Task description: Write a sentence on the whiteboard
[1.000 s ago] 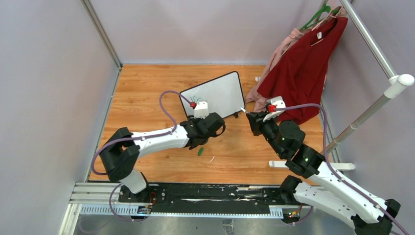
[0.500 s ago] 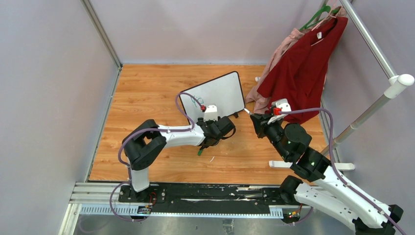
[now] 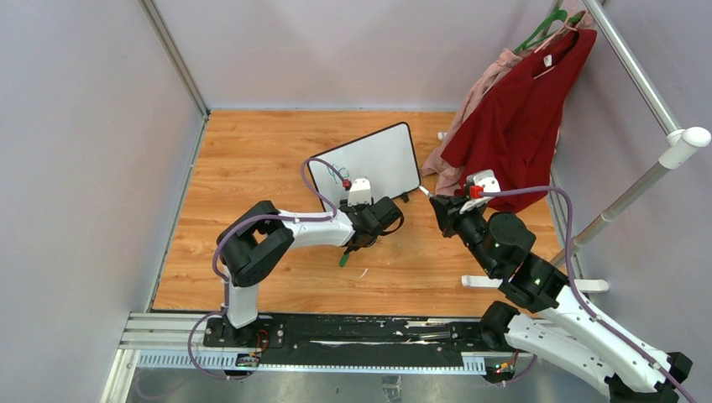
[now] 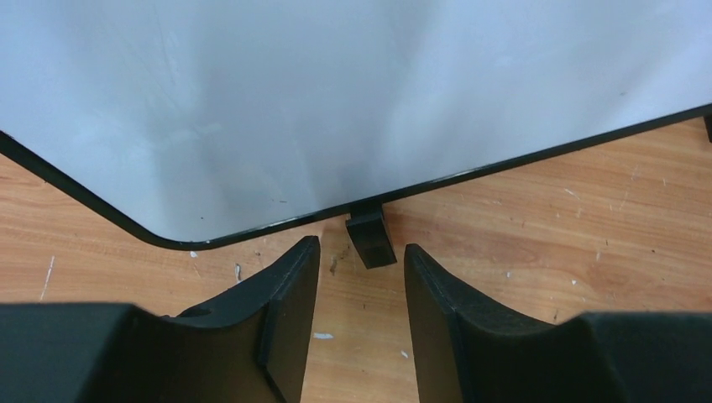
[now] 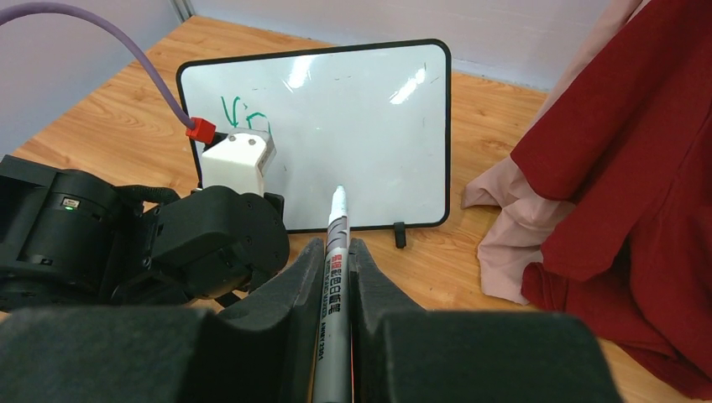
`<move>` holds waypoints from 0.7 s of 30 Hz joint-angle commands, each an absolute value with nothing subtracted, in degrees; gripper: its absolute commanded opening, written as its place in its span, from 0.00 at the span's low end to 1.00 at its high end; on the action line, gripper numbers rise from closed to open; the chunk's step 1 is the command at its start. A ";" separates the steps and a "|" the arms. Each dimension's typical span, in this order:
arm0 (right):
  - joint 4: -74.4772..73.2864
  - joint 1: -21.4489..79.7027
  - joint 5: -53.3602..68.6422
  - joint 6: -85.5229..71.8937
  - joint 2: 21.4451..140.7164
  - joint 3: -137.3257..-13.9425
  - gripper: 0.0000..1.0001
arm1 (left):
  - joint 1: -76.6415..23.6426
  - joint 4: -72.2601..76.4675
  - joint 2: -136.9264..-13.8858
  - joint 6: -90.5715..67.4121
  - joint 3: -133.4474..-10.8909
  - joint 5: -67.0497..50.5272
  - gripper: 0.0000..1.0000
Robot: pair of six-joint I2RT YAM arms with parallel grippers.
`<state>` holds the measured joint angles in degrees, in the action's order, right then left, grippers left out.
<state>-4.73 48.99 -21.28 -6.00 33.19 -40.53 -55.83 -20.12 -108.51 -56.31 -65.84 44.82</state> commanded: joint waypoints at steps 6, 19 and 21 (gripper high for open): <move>-4.55 48.96 -22.10 -5.60 32.69 -40.19 0.00 | -54.93 -17.76 -108.31 -55.52 -63.28 49.22 0.36; -3.03 48.96 -20.86 -7.02 34.08 -39.29 0.00 | -53.97 -17.44 -103.21 -53.92 -56.46 50.80 0.28; -2.91 48.95 -20.72 -7.15 34.31 -39.29 0.00 | -53.96 -17.01 -102.22 -52.91 -55.69 50.63 0.28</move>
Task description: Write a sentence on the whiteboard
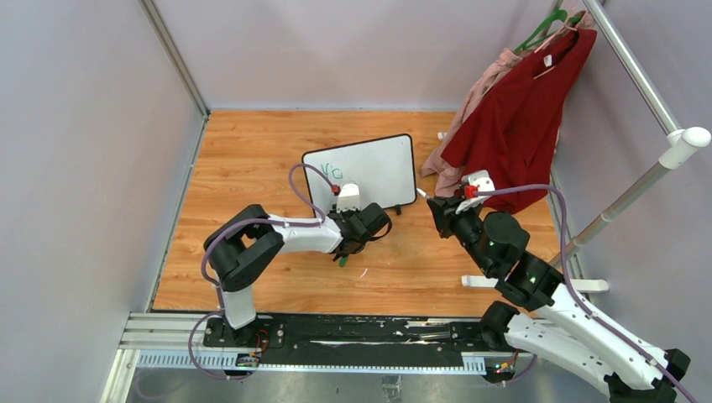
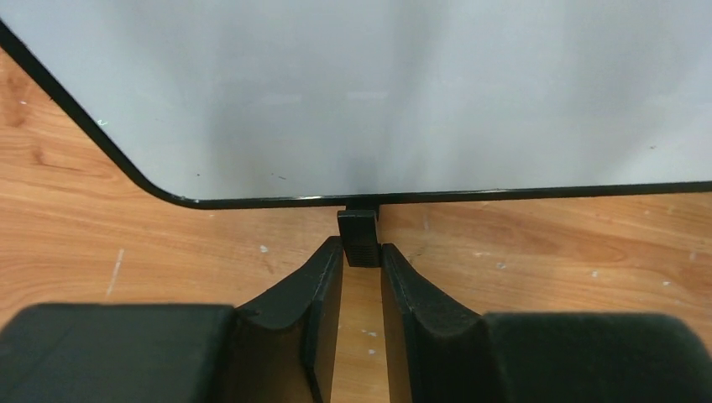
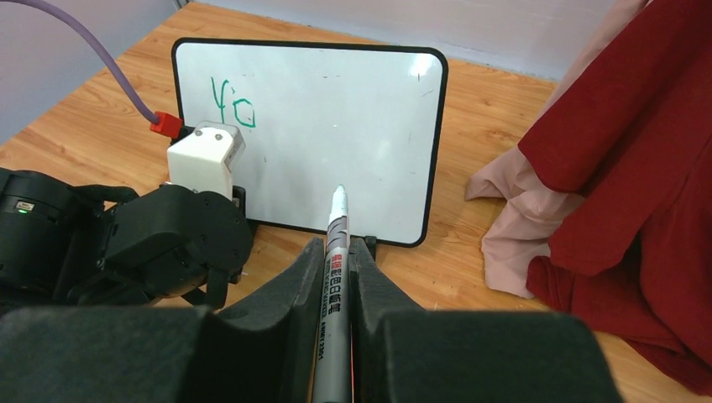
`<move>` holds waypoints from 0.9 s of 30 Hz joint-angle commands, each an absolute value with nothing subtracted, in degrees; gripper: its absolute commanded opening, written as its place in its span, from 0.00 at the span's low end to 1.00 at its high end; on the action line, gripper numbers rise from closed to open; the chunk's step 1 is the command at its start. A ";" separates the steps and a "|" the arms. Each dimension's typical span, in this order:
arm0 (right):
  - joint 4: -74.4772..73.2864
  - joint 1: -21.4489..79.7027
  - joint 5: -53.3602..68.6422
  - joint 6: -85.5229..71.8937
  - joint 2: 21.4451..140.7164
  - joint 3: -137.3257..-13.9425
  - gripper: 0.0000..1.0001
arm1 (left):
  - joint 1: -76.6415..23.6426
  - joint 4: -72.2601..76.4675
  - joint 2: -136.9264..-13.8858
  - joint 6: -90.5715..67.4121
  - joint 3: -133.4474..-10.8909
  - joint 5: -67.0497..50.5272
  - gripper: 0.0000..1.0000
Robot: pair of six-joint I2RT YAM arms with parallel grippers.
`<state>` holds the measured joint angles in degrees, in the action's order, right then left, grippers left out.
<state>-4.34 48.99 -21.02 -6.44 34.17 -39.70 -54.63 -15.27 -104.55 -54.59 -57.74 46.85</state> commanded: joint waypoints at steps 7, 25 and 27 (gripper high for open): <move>-2.14 48.96 -19.41 -7.23 35.38 -39.78 0.00 | -54.05 -15.66 -91.51 -45.18 -53.40 45.10 0.52; 4.31 48.95 -14.13 -6.80 45.51 -43.05 0.00 | -23.65 -7.42 -52.34 -30.98 -40.67 7.87 0.93; 6.06 48.96 -13.37 -6.83 47.35 -43.28 0.00 | -23.28 -0.48 -50.42 -27.52 -37.18 7.37 0.92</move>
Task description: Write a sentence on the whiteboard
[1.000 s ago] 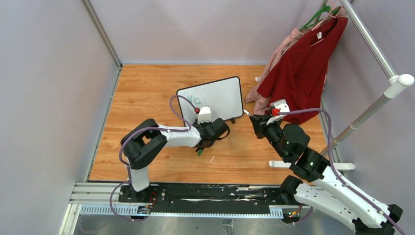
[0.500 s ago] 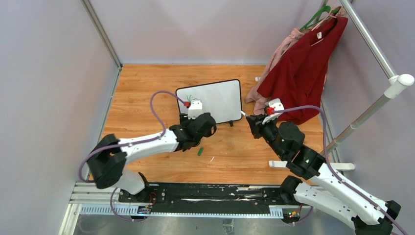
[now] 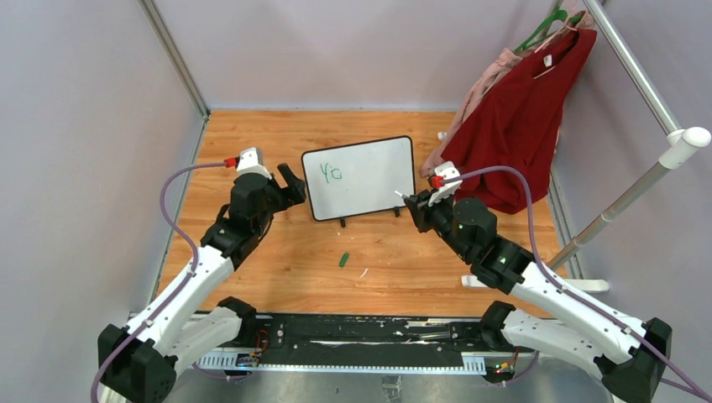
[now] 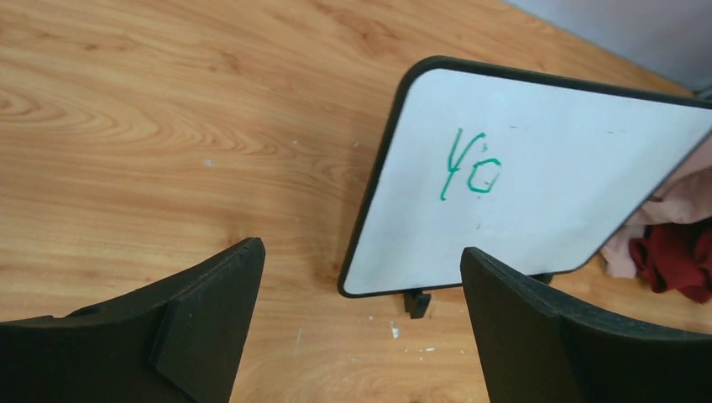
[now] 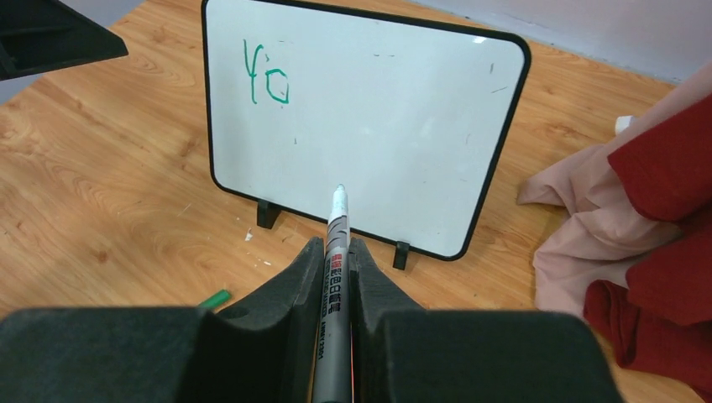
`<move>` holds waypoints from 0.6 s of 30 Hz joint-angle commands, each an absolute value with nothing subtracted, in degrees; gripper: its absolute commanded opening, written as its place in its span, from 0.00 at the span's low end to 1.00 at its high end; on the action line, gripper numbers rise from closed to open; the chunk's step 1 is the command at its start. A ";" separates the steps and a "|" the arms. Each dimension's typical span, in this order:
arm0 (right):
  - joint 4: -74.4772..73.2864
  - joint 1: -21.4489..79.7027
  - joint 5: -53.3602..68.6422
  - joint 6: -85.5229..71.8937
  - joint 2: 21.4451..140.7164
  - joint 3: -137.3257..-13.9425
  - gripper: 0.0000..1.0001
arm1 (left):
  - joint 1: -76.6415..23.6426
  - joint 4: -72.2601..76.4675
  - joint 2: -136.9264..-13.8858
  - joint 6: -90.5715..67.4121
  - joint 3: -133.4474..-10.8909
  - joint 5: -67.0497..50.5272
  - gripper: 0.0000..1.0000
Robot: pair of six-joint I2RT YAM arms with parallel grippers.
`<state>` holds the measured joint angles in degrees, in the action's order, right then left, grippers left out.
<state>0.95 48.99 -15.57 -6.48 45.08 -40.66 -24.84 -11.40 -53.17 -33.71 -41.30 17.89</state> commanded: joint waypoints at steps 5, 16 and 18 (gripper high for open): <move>9.67 48.96 -12.50 -7.95 52.84 -44.45 0.00 | -19.07 16.09 -50.68 -25.55 -30.96 1.71 0.88; 14.37 48.96 -13.56 -8.09 63.10 -47.86 0.00 | -1.49 33.48 -66.37 -35.48 -29.78 -30.94 0.90; 15.61 49.00 -11.93 -7.73 64.65 -48.64 0.00 | -1.49 37.25 -66.93 -36.57 -27.82 -29.70 0.90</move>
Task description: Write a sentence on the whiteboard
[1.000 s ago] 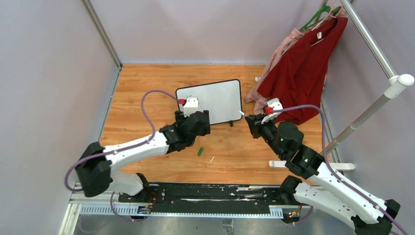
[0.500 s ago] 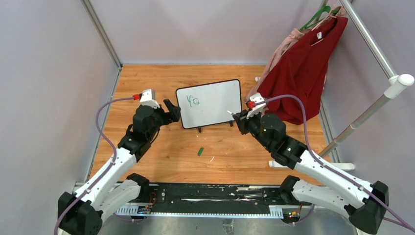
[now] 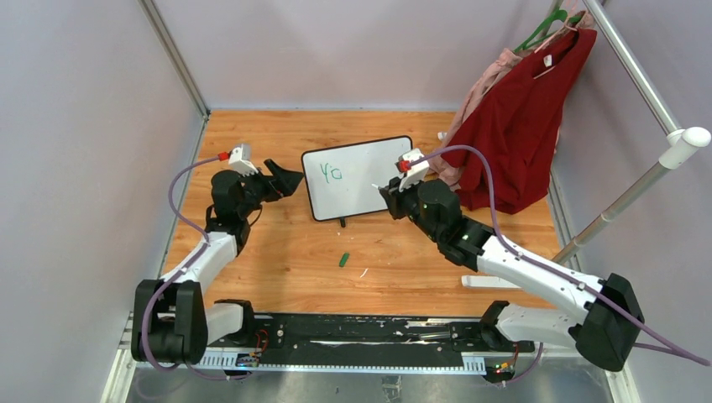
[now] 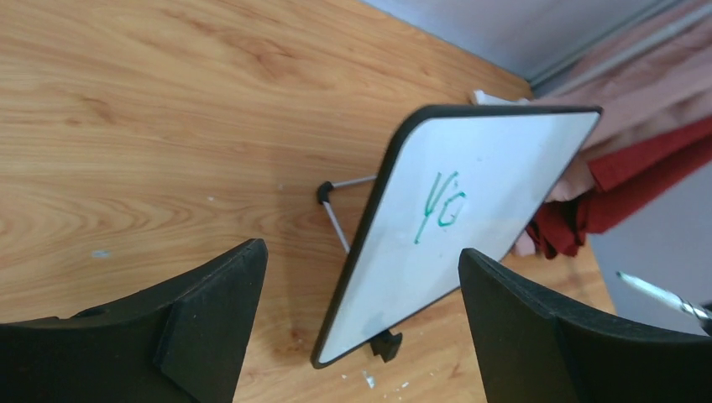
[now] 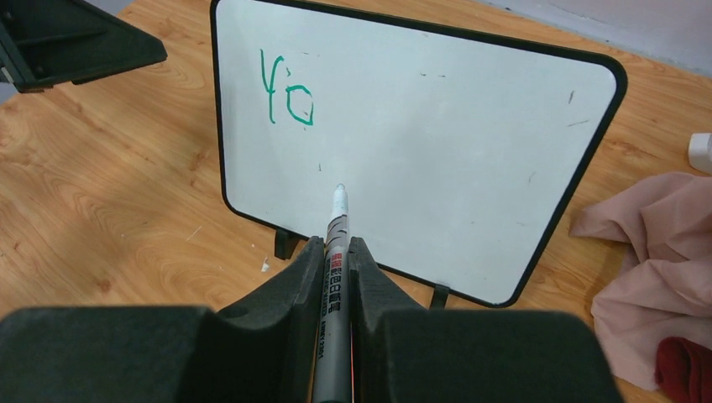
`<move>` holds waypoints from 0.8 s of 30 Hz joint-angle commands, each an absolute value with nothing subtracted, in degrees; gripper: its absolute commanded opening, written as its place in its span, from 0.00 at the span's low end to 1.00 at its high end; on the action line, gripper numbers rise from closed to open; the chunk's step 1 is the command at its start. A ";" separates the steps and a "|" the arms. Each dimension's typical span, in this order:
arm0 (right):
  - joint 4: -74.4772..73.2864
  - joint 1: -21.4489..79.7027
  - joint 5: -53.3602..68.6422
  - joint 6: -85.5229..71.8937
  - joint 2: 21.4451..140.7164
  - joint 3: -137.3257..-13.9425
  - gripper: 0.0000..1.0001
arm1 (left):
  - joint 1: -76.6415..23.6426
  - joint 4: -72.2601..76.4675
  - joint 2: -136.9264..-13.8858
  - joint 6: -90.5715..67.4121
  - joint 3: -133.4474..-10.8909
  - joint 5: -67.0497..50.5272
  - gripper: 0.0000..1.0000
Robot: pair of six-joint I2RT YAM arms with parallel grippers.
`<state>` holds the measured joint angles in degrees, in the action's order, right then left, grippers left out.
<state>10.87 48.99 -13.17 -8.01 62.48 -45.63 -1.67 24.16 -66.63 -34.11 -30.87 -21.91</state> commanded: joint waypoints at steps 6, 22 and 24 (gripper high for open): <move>20.69 50.84 -12.77 -3.89 70.18 -50.77 0.00 | -1.49 48.60 -72.97 -38.16 -26.29 -33.70 0.86; 23.93 51.68 -11.11 -1.04 77.32 -54.61 0.00 | -1.05 76.00 -92.23 -44.70 -22.95 -38.79 0.68; 24.27 51.76 -10.63 -1.04 77.80 -54.75 0.00 | -1.05 78.59 -94.15 -45.14 -22.74 -39.46 0.64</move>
